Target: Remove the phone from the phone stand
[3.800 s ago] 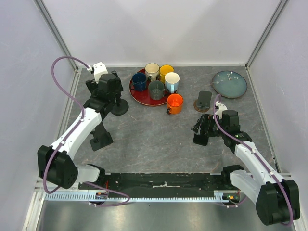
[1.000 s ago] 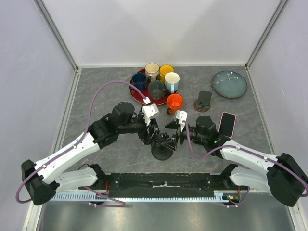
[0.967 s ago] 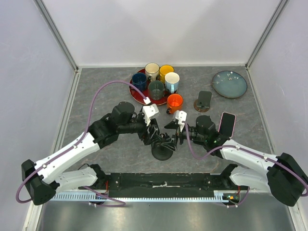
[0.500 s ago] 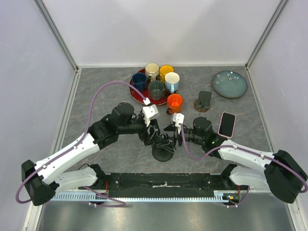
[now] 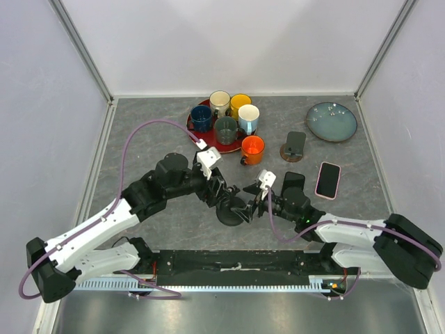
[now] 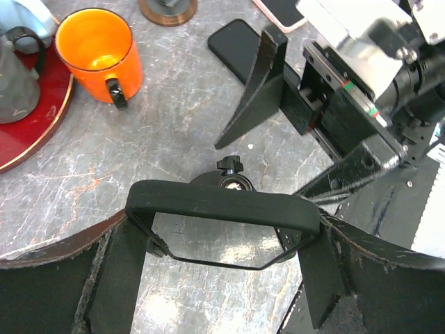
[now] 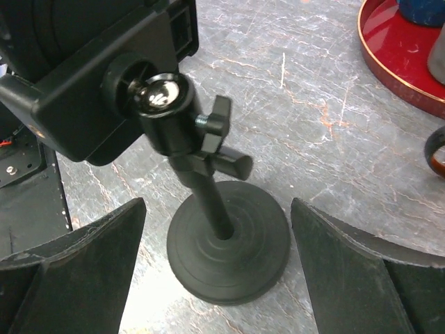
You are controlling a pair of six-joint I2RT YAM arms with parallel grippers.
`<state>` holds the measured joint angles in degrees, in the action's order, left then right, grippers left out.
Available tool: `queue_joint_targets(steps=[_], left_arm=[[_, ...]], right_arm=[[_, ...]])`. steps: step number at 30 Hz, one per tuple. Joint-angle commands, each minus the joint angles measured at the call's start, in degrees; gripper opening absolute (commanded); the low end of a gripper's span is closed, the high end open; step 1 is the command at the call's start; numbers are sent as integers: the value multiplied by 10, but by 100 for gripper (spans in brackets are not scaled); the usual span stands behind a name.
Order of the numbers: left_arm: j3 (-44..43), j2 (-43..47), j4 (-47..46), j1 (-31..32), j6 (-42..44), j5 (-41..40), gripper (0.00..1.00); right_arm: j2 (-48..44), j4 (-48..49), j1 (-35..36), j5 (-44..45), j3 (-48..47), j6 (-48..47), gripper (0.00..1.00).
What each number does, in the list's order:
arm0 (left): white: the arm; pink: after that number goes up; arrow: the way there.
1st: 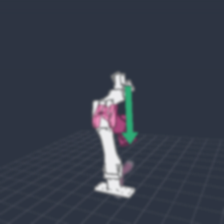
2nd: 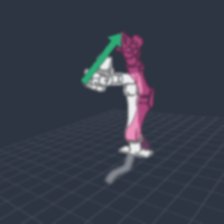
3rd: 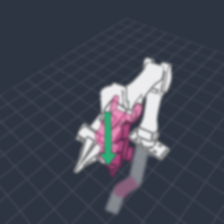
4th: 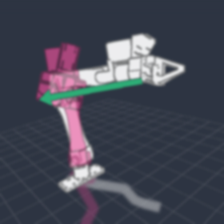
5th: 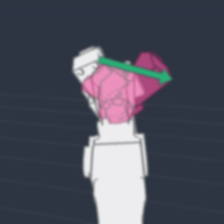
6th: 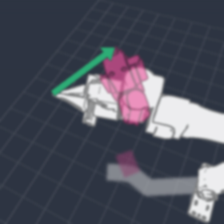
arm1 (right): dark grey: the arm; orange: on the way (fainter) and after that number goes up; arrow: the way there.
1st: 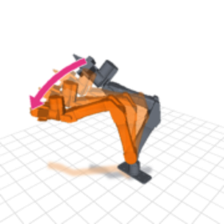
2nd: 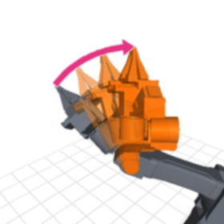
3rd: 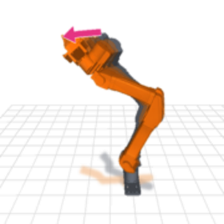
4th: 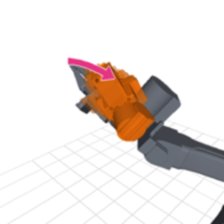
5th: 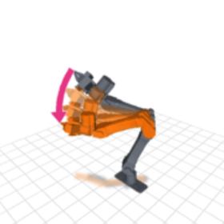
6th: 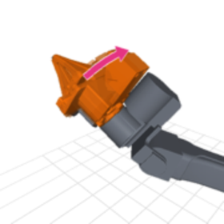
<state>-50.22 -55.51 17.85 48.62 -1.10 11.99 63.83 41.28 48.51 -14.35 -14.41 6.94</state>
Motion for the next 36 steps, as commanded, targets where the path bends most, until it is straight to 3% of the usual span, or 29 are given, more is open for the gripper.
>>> queue_joint_targets(steps=[1,10,18,27,34,36], left_arm=[[-8,31,-95,1,-33,-47,2],[-1,31,-102,1,-54,-79,2],[7,29,-117,0,-76,-88,2],[15,26,-120,1,-86,-100,2],[7,13,-105,-1,-87,-95,2],[-4,2,-85,-3,-77,-94,2]], right_arm=[[51,152,38,77,9,33,91],[180,301,84,181,-3,36,88],[291,396,89,199,-31,55,75],[354,428,88,206,-54,54,46],[365,418,88,208,-50,33,0],[360,396,87,195,-49,20,0]])
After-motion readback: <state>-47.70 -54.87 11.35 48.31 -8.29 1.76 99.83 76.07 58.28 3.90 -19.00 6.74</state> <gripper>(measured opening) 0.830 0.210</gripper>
